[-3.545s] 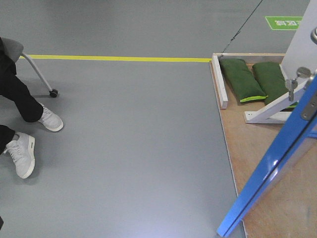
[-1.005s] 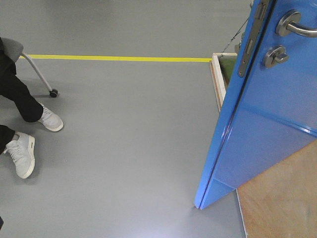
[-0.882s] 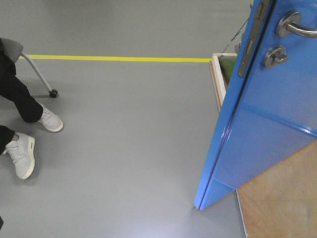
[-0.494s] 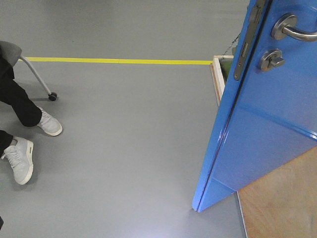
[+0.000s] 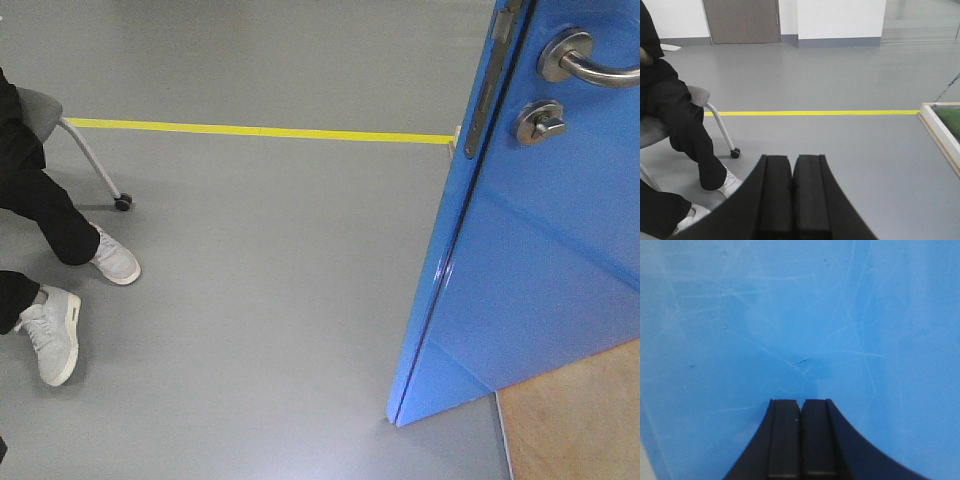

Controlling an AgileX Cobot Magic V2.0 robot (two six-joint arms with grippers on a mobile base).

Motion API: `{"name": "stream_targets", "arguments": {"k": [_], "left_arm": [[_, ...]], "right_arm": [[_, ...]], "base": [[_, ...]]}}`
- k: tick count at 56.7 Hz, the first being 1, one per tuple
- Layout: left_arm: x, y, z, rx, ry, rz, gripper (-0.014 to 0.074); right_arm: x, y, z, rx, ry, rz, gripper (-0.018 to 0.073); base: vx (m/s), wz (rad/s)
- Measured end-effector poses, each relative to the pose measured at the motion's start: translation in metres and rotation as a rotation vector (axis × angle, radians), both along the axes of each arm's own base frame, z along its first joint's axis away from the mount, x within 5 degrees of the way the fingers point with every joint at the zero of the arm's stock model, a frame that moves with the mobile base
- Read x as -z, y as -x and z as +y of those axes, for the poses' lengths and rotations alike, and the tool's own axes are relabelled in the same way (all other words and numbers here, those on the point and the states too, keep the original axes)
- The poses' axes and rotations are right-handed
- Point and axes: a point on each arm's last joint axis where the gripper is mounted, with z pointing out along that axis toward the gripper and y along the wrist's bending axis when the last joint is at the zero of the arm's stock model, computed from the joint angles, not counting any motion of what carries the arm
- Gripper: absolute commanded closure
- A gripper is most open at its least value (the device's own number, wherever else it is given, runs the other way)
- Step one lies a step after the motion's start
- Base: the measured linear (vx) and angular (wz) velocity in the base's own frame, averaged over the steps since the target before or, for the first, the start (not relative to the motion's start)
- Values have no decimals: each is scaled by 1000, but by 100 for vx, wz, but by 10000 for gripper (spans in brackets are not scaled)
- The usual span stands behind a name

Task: Move to blue door and open it

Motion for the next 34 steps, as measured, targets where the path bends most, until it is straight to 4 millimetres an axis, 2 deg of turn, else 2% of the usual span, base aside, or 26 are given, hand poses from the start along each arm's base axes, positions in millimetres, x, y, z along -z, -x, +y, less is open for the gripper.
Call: {"name": "stream_targets", "arguments": {"k": [34], "left_arm": [[0,0,0,0,0,0,524]], "right_arm": [[1,-1,0,0,0,2,547]], "base": [[18,8]]}}
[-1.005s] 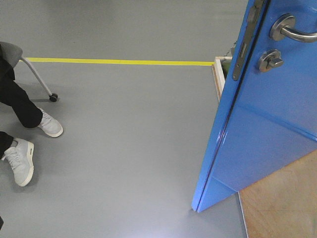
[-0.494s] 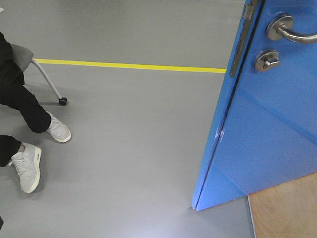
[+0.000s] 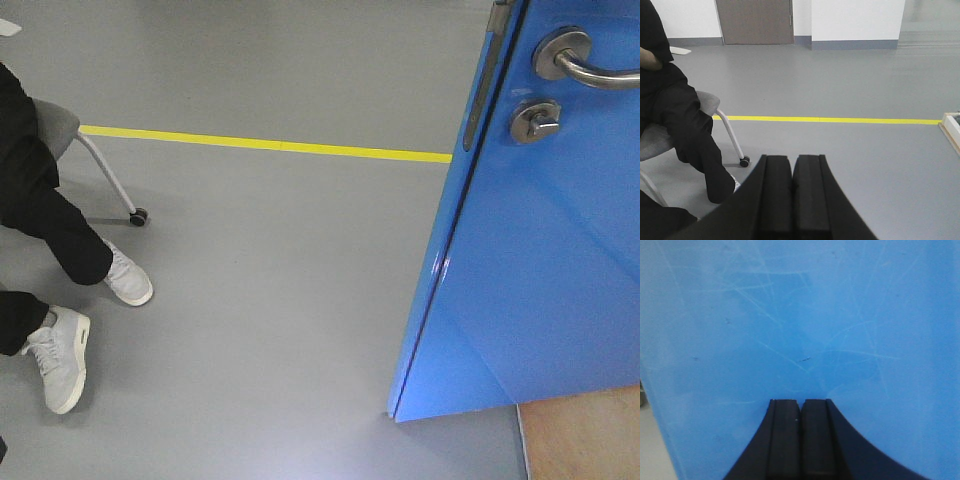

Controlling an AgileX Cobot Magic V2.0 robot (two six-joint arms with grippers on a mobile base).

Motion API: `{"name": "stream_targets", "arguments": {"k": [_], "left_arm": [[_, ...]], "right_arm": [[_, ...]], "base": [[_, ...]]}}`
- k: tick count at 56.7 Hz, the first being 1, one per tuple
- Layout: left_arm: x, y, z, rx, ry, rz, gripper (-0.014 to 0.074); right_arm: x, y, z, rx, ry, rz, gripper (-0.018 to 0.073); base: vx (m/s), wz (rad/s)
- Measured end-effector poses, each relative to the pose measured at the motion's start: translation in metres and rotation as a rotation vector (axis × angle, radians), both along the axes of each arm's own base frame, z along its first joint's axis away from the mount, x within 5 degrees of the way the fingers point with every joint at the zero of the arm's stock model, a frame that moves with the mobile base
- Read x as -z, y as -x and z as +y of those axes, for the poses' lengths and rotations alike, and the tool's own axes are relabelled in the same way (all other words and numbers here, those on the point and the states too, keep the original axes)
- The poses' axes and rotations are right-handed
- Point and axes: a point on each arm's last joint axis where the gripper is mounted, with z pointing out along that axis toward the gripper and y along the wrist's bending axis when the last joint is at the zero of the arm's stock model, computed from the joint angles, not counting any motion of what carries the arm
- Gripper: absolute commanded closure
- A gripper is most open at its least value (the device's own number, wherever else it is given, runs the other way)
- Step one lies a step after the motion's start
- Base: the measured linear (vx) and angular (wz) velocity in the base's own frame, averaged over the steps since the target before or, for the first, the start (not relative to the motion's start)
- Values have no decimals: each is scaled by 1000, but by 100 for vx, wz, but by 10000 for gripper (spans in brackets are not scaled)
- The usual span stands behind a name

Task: Move to blue door and open it

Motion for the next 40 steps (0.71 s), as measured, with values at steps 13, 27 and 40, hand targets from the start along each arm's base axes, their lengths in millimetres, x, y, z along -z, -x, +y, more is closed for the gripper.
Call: {"name": "stream_targets", "arguments": {"k": [13,27,40], "left_arm": [[0,0,0,0,0,0,524],[0,0,0,0,0,0,524],[0,0,0,0,0,0,524]], "right_arm": [[0,0,0,-1,0,1,547],[0,0,1,-4,0,1,547],[2,-2,2,-5,0,6,547]], "base": [[20,2],[21,0],[22,-6]]}}
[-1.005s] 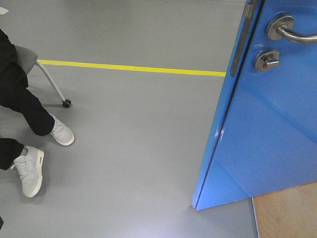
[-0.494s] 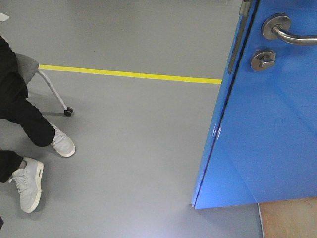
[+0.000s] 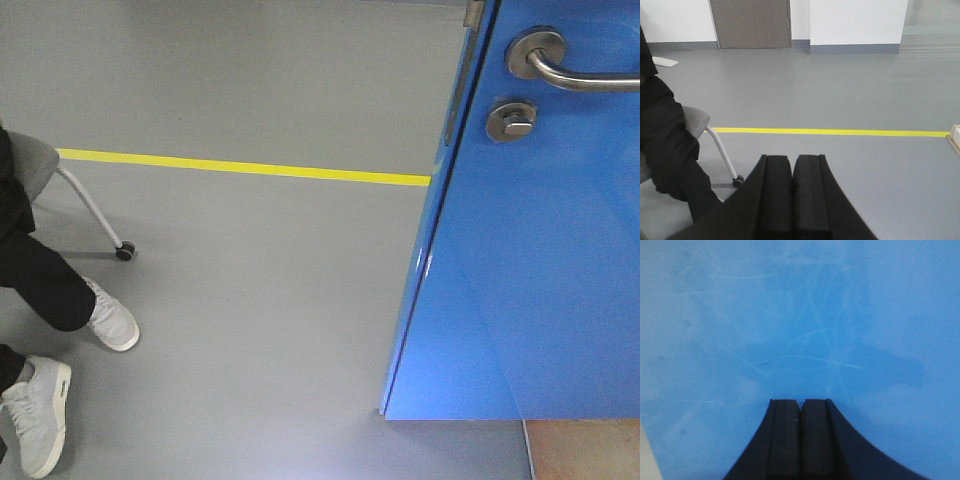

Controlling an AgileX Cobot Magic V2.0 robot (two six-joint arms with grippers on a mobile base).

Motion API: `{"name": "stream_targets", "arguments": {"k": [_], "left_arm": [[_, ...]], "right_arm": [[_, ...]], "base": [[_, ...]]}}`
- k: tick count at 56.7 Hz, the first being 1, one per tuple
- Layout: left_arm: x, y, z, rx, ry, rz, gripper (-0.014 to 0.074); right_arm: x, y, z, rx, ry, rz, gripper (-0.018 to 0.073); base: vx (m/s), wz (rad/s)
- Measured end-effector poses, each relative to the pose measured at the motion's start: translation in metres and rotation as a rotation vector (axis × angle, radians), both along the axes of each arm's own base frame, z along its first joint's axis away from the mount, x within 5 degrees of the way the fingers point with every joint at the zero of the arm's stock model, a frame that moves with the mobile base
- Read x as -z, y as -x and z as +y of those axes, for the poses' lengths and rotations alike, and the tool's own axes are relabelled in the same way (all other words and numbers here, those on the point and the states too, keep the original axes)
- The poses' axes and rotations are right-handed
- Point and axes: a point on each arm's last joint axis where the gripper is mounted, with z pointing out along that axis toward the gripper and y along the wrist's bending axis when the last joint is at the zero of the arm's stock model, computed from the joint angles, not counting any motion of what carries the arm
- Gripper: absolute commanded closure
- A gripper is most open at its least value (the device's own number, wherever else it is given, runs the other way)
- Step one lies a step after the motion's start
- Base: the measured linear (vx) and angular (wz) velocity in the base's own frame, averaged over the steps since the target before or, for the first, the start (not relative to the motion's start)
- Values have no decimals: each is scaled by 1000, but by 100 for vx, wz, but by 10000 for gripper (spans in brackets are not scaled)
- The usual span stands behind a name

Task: Move to blue door and open it

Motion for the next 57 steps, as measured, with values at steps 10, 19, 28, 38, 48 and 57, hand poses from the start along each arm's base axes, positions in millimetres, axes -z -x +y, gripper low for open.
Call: {"name": "stream_targets", "arguments": {"k": [10,19,28,38,48,57], "left_arm": [[0,0,0,0,0,0,524],[0,0,0,0,0,0,524],[0,0,0,0,0,0,524],[0,0,0,0,0,0,524],[0,0,0,0,0,0,524],[0,0,0,0,0,0,524]], "right_arm": [[1,-1,0,0,0,5,547],[1,-1,0,0,0,7,547],[1,-1,0,0,0,7,547],[1,-1,0,0,0,8,547],[2,-1,0,0,0,9,547],[2,-1,0,0,1,10,547]], "base": [[20,-9],[16,-8],[13,-4],[8,1],[4,3],[1,1]]}}
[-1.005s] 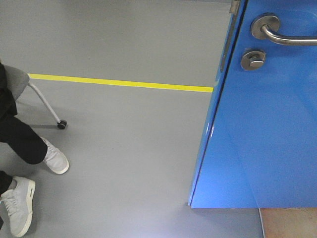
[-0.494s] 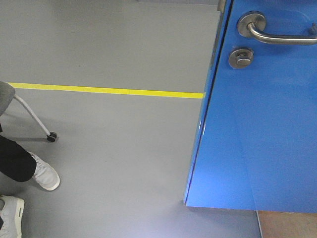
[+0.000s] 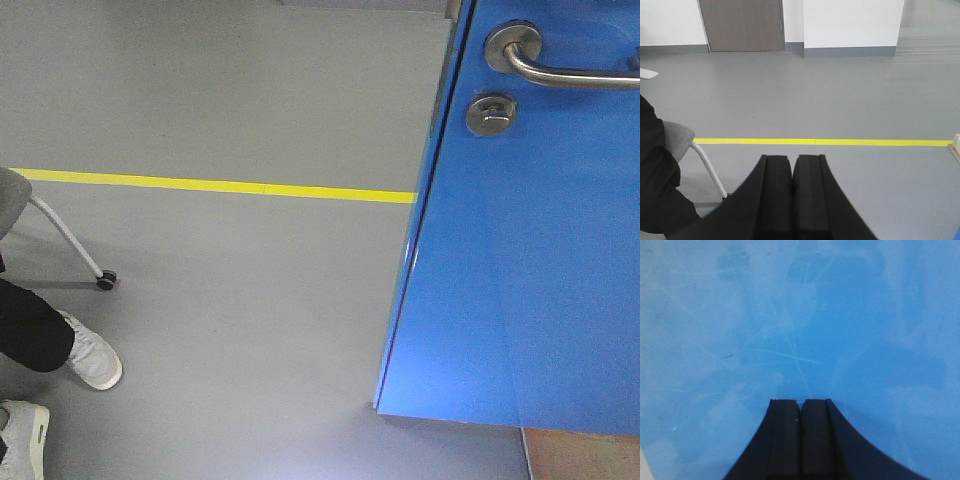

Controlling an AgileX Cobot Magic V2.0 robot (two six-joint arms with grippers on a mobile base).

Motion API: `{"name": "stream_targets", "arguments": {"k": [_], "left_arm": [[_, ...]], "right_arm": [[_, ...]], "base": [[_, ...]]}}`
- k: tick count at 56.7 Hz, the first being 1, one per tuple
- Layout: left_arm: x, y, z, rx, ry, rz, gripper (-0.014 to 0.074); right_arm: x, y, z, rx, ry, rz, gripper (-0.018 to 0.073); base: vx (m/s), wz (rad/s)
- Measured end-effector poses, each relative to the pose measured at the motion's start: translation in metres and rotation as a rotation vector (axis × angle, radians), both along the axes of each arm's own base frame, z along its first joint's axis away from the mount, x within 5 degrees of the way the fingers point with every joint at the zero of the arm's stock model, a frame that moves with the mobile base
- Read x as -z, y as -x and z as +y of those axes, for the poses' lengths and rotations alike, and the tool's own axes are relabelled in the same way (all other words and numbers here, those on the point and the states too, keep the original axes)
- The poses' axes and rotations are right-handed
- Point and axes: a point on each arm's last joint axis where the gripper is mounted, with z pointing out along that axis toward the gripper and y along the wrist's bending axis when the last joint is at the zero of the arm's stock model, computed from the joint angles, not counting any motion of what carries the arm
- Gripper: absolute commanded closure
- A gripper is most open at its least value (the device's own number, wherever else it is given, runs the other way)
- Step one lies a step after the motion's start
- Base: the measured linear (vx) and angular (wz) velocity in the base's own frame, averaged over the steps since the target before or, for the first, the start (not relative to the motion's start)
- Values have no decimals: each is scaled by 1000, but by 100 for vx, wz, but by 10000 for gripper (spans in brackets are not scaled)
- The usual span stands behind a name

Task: Move to blue door and open it

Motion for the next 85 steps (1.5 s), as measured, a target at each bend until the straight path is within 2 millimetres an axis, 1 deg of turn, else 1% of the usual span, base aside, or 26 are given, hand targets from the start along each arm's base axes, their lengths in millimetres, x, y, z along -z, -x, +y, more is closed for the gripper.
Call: {"name": "stream_targets", "arguments": {"k": [4,9,16,21,29,37,46,50,53,56,57,60,61,62,63,65,68,70,72,73,74,81,85], "left_arm": [[0,0,0,0,0,0,524],[0,0,0,0,0,0,524],[0,0,0,0,0,0,524],[0,0,0,0,0,0,524],[0,0,0,0,0,0,524],[0,0,0,0,0,0,524],[0,0,0,0,0,0,524],[0,0,0,0,0,0,524],[0,0,0,0,0,0,524],[0,0,0,0,0,0,524],[0,0,0,0,0,0,524],[0,0,0,0,0,0,524],[0,0,0,0,0,0,524],[0,0,0,0,0,0,524],[0,0,0,0,0,0,524],[0,0,0,0,0,0,524],[0,0,0,0,0,0,524],[0,0,0,0,0,0,524],[0,0,0,0,0,0,524],[0,0,0,0,0,0,524],[0,0,0,0,0,0,524],[0,0,0,0,0,0,524],[0,0,0,0,0,0,524]], "right_arm": [[-1,2,0,0,0,1,547],[-7,10,0,-2,0,0,547],[-22,32,-1,-5,-1,-14,547],[-40,56,-2,-6,-3,-70,547],[-70,102,-5,-6,-9,-188,547],[-93,147,-8,-4,-15,-306,547],[-108,190,-12,9,-17,-413,547],[-107,209,-14,23,-15,-446,547],[-98,221,-15,37,-7,-450,547],[-79,230,-17,54,2,-427,547],[-67,233,-17,61,7,-407,547],[-40,236,-18,77,22,-347,547],[-27,237,-19,83,30,-315,547],[-18,238,-19,87,35,-294,547],[-4,238,-19,91,43,-256,547],[15,239,-19,94,55,-205,547],[59,241,-19,95,78,-88,547],[77,245,-19,94,87,-54,547],[104,248,-19,91,93,7,547],[111,251,-19,90,95,10,547],[124,251,-19,89,96,38,547],[176,264,-18,85,95,69,547],[198,265,-18,82,88,85,547]], "base": [[0,0],[0,0],[0,0],[0,0],[0,0],[0,0],[0,0],[0,0],[0,0],[0,0],[0,0],[0,0],[0,0],[0,0],[0,0],[0,0],[0,0],[0,0],[0,0],[0,0],[0,0],[0,0],[0,0]]}}
